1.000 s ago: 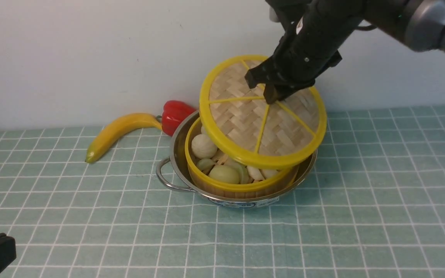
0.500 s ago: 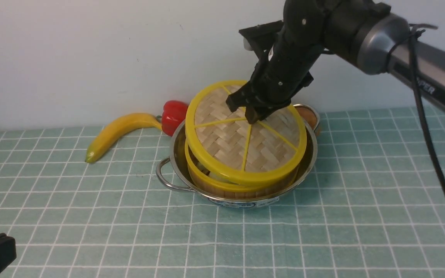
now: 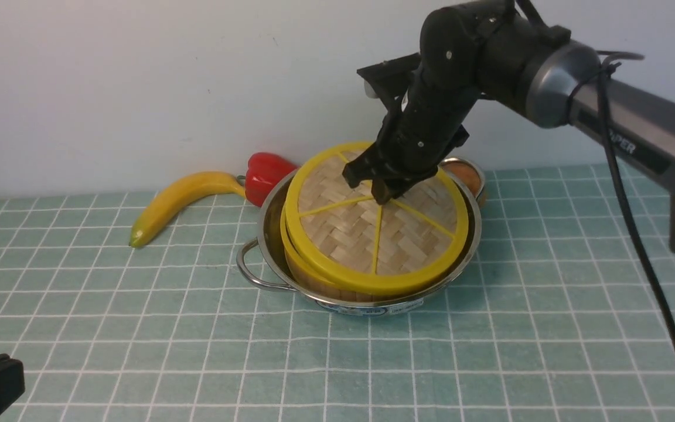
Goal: Place the steamer in the pot on the blue tablecloth, and put the lid on the steamer.
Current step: 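Place the bamboo steamer lid onto the steamer basket in the pot with the right gripper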
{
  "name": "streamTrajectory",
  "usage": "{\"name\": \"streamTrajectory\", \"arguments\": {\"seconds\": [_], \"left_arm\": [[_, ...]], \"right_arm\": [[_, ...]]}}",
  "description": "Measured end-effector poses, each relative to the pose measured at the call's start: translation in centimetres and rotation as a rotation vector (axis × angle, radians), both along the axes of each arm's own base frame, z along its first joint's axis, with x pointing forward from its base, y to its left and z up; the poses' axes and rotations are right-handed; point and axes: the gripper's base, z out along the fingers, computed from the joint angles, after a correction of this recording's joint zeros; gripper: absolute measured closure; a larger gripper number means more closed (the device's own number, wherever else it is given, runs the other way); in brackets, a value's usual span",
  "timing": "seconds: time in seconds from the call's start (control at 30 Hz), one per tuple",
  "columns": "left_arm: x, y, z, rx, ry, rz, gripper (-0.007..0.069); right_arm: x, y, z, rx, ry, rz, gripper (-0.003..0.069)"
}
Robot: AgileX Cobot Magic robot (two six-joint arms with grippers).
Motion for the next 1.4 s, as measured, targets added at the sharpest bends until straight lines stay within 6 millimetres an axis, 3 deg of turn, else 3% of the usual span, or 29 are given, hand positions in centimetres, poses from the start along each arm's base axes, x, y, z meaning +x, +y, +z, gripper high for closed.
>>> {"name": "streamTrajectory", "arguments": {"seconds": [0.77, 1.4], "left_arm": [[0.0, 0.0, 0.0, 0.0, 0.0, 0.0, 0.0622], [0.0, 0.0, 0.0, 0.0, 0.0, 0.0, 0.0622]], "right_arm": [[0.51, 0.93, 0.39, 0.092, -0.077, 0.053, 0.0522], [0.63, 0.68, 0.32, 0.04, -0.1, 0.044, 0.0522]]}}
